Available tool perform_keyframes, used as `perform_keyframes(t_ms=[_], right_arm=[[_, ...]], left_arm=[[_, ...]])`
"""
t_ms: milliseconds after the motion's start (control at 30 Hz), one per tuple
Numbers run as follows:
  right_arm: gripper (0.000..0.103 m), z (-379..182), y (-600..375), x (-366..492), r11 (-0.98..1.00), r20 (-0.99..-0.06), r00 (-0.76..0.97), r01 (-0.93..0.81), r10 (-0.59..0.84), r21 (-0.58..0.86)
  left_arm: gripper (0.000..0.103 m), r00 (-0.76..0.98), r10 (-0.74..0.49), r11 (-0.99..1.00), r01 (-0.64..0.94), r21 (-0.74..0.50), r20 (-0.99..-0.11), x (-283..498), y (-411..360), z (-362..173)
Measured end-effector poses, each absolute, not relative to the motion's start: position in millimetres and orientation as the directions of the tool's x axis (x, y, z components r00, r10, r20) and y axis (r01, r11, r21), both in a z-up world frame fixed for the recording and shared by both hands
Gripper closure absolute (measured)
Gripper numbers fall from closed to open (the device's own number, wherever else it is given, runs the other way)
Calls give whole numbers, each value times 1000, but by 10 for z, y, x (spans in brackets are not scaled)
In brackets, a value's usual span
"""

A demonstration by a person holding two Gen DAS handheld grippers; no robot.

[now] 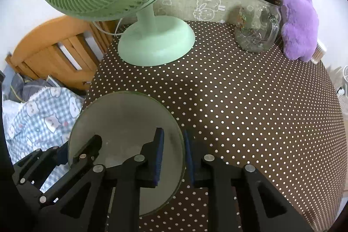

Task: Organize plates and bowls
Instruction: 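Grasp the rim of the grey bowl with the right tool, then carry the grey bowl with the right tool toward the plate stack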

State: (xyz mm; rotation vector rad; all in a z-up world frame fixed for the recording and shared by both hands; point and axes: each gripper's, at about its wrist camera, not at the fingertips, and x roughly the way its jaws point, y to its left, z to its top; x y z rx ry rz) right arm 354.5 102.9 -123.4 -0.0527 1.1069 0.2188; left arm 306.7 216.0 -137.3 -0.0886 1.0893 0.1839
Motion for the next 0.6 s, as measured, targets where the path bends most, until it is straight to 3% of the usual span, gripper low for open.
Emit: perform_keyframes(t_ms=[600], right_arm=[[81,-1037,710,3293,986,-902,415,-159,118,56]], left_arm=[[85,421,48,986,-165,-25,-906,2864,1874,-1253]])
